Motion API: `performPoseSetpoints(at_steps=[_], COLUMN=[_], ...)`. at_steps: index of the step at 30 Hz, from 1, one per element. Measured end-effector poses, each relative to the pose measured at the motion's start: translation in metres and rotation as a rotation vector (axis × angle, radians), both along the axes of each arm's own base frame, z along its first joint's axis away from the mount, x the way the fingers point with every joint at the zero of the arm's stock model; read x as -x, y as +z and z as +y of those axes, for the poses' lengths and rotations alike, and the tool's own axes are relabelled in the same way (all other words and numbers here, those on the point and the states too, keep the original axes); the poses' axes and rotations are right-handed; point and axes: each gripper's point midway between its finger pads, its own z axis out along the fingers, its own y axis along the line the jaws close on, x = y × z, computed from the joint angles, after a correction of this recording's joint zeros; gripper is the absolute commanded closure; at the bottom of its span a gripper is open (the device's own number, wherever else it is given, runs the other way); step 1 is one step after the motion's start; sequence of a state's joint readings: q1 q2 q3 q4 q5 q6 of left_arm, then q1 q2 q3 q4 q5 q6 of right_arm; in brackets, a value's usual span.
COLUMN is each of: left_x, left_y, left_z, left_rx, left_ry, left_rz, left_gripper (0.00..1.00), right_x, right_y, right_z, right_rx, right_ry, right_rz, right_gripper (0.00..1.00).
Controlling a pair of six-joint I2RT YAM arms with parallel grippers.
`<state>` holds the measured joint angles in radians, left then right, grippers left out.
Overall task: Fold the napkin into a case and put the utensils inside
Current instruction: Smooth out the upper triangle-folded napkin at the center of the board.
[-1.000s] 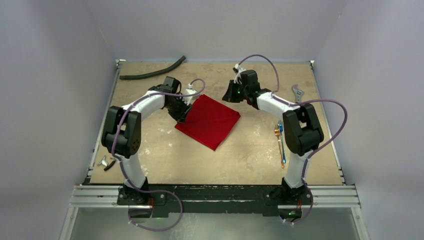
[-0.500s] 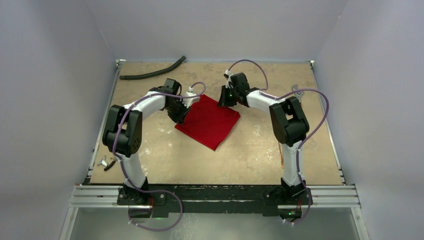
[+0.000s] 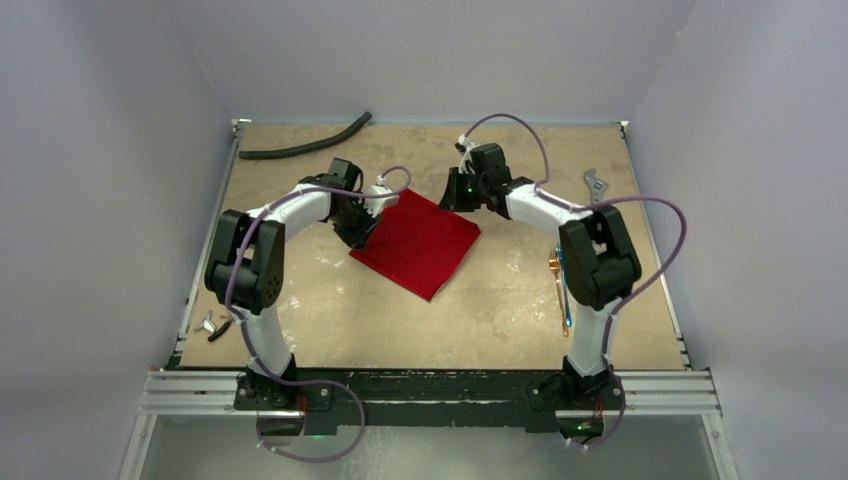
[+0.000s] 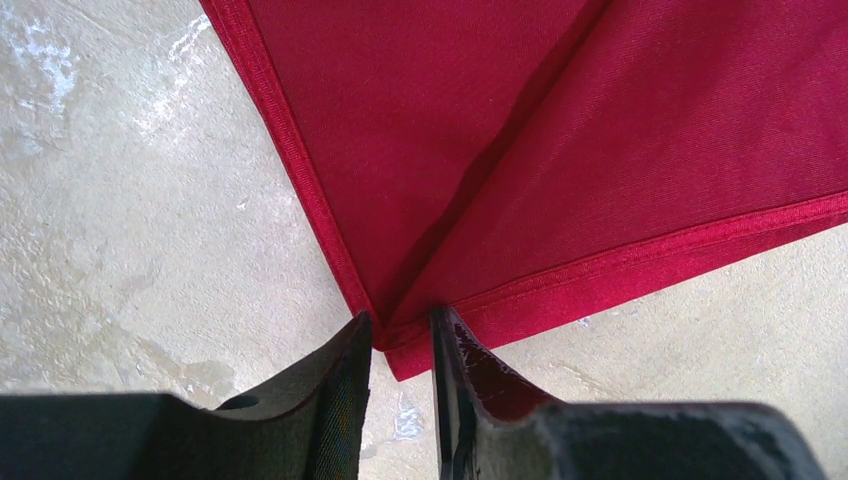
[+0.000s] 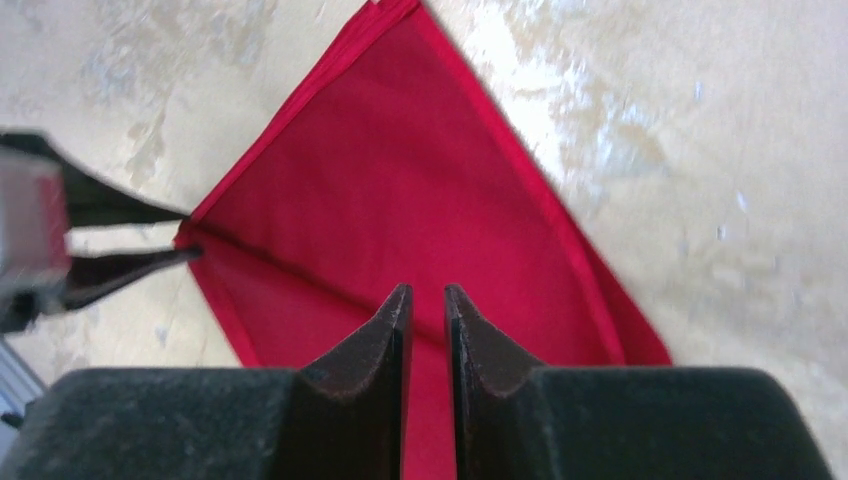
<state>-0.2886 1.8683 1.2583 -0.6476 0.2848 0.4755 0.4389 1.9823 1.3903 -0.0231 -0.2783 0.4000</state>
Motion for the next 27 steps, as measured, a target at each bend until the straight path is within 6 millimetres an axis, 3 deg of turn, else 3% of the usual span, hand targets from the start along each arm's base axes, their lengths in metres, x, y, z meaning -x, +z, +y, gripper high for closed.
performPoseSetpoints(at_steps=[4, 7, 13, 18, 27], left_x=[0.001, 0.003, 0.003, -0.001, -0.015], left_y=[-0.001, -0.002, -0.002, 0.004, 0.017], left_z=[0.0, 0.0, -0.001, -0.002, -0.004], left_rx=[0.0, 0.004, 0.01, 0.011, 0.013], left_ry=[0.0, -0.001, 0.002, 0.009, 0.011], left_rz=[0.003, 0.008, 0.01, 0.002, -0.038], left_gripper=[0.87, 0.85, 0.73, 0.64, 0.64], right_x=[0.034, 0.068, 0.114, 0.114, 0.111], right_y=[0.024, 0.032, 0.006, 0.003, 0.006], right_z=[-0.009, -0.005, 0.009, 0.008, 0.01], right_rx=[-0.01, -0.025, -0.027, -0.034, -0.048], right_ry=[0.005, 0.028, 0.078, 0.064, 0.053], right_rz=[-0.047, -0.07, -0.003, 0.005, -0.006], right_gripper=[0.8, 0.81, 0.81, 0.81, 0.81])
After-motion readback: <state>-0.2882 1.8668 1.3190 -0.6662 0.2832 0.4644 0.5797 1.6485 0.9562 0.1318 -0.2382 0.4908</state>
